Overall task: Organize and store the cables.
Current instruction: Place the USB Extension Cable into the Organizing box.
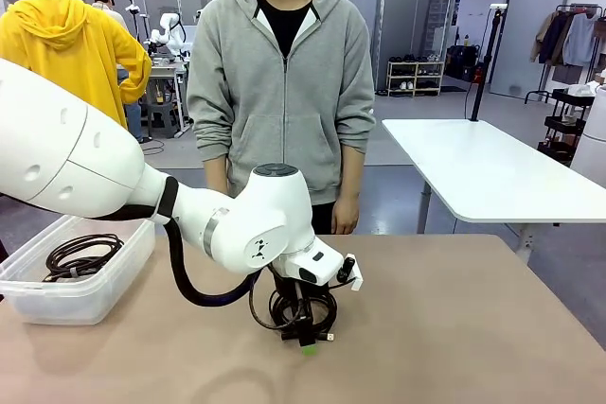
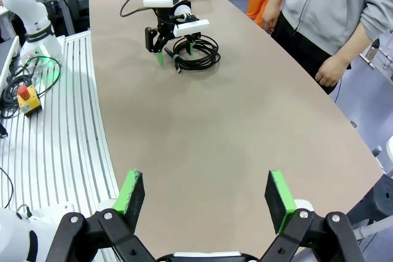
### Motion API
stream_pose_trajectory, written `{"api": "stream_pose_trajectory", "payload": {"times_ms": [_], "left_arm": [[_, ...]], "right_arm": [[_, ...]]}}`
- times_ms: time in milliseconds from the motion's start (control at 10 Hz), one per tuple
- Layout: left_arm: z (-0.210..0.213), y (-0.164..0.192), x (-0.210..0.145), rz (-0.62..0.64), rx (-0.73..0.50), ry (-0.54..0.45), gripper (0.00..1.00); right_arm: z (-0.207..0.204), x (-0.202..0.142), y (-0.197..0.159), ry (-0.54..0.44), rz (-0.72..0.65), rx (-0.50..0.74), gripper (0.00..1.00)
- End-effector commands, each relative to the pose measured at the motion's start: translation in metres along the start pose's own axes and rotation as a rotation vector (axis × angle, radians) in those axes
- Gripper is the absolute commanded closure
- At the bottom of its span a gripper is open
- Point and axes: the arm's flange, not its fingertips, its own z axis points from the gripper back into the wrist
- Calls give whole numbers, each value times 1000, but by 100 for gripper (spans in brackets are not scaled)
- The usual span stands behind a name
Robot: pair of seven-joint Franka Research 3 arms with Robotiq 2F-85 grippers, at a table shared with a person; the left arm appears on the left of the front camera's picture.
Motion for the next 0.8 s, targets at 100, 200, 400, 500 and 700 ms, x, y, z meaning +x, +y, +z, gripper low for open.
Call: {"api": "stream_pose_trajectory", "payload": {"times_ms": [100,200,400,500,700], "left_arm": [[2,-1,4,17,-2,17,96],[3,-2,4,21,-4,19,100],[4,-3,4,23,-12,28,100],[6,-4,5,25,-16,31,97],[24,-2,9,35,-19,43,100]], "right_arm": [[0,0,-1,-13,18,-1,0],[0,0,-1,-13,18,-1,0],[0,0,-1,-13,18,-1,0],[0,0,-1,-13,18,-1,0],[0,0,-1,-13,18,-1,0]]}}
